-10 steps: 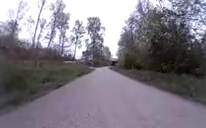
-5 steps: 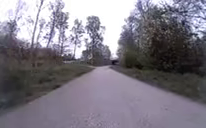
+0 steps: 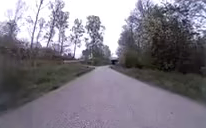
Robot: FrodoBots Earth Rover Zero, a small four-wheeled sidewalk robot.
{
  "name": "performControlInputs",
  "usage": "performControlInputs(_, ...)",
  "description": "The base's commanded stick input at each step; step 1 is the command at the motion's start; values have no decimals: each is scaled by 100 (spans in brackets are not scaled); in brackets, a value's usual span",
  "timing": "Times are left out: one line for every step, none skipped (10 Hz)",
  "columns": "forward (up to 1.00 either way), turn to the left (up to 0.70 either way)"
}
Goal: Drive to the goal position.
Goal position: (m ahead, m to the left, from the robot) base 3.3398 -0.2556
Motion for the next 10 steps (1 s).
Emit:
performControlInputs(100, 0)
performControlInputs(100, 0)
performControlInputs(100, 0)
performControlInputs(100, 0)
performControlInputs(100, 0)
performControlInputs(100, 0)
performControlInputs(100, 0)
performControlInputs(100, 0)
performControlInputs(100, 0)
performControlInputs(100, 0)
